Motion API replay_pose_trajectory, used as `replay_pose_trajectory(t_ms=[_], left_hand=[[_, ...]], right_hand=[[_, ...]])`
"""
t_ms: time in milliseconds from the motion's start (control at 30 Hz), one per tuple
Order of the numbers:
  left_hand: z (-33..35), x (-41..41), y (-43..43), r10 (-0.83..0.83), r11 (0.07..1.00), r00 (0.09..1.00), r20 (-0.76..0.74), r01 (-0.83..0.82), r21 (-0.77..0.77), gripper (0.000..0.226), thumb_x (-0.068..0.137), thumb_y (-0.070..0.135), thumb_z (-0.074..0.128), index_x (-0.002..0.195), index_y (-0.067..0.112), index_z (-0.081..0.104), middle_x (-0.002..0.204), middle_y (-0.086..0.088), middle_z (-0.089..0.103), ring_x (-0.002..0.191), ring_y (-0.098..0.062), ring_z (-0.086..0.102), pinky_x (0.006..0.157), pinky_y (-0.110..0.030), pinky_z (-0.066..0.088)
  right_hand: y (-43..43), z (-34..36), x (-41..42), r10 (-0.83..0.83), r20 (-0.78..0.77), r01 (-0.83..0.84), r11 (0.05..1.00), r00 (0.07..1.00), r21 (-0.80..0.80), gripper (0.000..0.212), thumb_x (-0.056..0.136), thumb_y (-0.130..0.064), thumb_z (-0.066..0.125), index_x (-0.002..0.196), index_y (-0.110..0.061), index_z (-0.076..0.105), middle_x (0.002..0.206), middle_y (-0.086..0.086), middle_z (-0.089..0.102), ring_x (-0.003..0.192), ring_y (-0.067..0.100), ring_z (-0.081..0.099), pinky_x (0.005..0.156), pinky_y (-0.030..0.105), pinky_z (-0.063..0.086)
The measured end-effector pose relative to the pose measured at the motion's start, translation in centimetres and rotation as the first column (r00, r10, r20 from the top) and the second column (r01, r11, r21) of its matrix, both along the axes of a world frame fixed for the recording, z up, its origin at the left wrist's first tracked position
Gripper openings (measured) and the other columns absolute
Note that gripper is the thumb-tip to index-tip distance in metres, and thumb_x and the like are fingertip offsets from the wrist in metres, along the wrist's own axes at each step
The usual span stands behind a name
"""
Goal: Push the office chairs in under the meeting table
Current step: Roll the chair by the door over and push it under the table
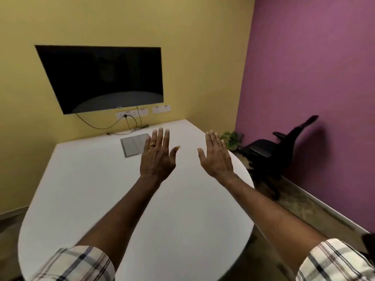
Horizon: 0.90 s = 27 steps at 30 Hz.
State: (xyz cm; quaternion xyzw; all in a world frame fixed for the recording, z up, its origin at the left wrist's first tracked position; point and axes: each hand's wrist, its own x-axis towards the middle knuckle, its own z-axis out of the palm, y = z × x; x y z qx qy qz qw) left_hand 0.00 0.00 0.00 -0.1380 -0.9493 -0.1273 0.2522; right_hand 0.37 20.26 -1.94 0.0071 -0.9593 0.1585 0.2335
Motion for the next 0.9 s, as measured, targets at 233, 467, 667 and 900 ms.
replay_pose_trajectory(t_ms=[233, 467, 667, 900], left_hand=[[-4.7, 6.9, 3.8, -0.150, 0.985, 0.980, 0.135, 0.159, -0.064, 0.072, 0.110, 0.054, 0.025, 0.167, 0.012, 0.009, 0.175, -0.012, 0.002, 0.162, -0.029, 0.002, 0.131, -0.044, 0.008], [-6.0, 13.1, 10.9, -0.311, 0.934, 0.937, 0.159, 0.332, -0.131, 0.073, 0.110, 0.056, 0.019, 0.167, 0.013, 0.005, 0.175, -0.012, 0.000, 0.162, -0.029, 0.001, 0.132, -0.045, 0.008], [-7.4, 19.9, 17.4, -0.459, 0.866, 0.873, 0.166, 0.481, -0.136, 0.072, 0.110, 0.055, 0.021, 0.167, 0.012, 0.012, 0.175, -0.013, 0.006, 0.162, -0.031, 0.005, 0.131, -0.045, 0.007], [-9.1, 31.3, 23.5, -0.597, 0.777, 0.781, 0.183, 0.619, -0.112, 0.070, 0.110, 0.055, 0.019, 0.167, 0.015, 0.009, 0.175, -0.009, 0.002, 0.162, -0.027, -0.001, 0.129, -0.042, -0.002]], right_hand=[[3.3, -5.0, 10.4, -0.187, 0.118, 0.180, 0.982, 0.975, 0.063, 0.068, 0.108, -0.042, 0.031, 0.162, -0.008, 0.007, 0.172, 0.010, 0.002, 0.159, 0.021, -0.004, 0.129, 0.041, -0.005], [8.6, -7.6, 20.1, -0.368, 0.142, 0.362, 0.930, 0.919, 0.066, 0.069, 0.108, -0.045, 0.028, 0.162, -0.010, 0.003, 0.172, 0.008, 0.000, 0.159, 0.020, -0.004, 0.130, 0.042, -0.002], [13.8, -9.1, 31.2, -0.517, 0.169, 0.511, 0.856, 0.839, 0.081, 0.069, 0.107, -0.045, 0.030, 0.162, -0.009, 0.007, 0.172, 0.008, 0.004, 0.159, 0.020, -0.002, 0.130, 0.042, -0.002], [18.4, -10.4, 45.3, -0.677, 0.178, 0.664, 0.735, 0.714, 0.135, 0.071, 0.107, -0.045, 0.032, 0.161, -0.006, 0.010, 0.171, 0.013, 0.007, 0.159, 0.023, 0.001, 0.130, 0.042, -0.004]])
